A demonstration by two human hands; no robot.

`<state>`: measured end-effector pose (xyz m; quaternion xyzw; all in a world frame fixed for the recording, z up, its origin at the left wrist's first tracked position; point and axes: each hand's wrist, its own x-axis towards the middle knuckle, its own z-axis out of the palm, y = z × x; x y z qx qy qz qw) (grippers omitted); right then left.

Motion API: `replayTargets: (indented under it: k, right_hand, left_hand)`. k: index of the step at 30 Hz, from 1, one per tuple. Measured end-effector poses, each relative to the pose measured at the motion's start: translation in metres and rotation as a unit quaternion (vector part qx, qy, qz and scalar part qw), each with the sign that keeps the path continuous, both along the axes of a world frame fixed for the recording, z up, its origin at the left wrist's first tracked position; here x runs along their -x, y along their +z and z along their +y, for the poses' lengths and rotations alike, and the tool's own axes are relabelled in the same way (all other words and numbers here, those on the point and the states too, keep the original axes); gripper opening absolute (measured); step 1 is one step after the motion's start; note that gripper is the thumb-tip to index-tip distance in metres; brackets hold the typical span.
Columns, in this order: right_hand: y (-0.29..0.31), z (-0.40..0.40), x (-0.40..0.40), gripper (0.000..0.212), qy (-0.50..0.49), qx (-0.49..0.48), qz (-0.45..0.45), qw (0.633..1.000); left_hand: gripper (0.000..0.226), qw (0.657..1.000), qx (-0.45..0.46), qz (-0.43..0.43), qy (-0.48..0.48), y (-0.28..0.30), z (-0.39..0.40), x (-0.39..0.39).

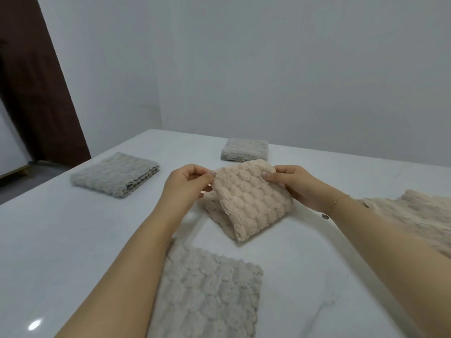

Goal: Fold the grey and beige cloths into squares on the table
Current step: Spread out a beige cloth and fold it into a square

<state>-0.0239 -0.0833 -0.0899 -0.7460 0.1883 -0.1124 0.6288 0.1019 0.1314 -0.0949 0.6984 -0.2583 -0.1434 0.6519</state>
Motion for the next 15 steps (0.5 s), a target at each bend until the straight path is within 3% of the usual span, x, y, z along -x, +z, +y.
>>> replayTargets:
  k: [3,10,15]
  right_hand:
    - [-0.008,0.004,-0.010,0.018,-0.020,-0.004,0.021,1.000]
    - [-0.022,0.008,-0.021,0.042,-0.075,0.062,0.018,0.995]
    - [-0.025,0.009,-0.022,0.032,-0.085,0.091,0.013,0.992]
  left_hand:
    - [0.010,0.996,-0.061,-0.042,0.052,-0.012,0.000,-0.009]
    - [0.008,0.988,-0.120,-0.059,0.078,-0.032,-0.005,-0.020]
    - [0.010,0.982,-0.141,-0.090,0.091,-0.037,-0.008,-0.022]
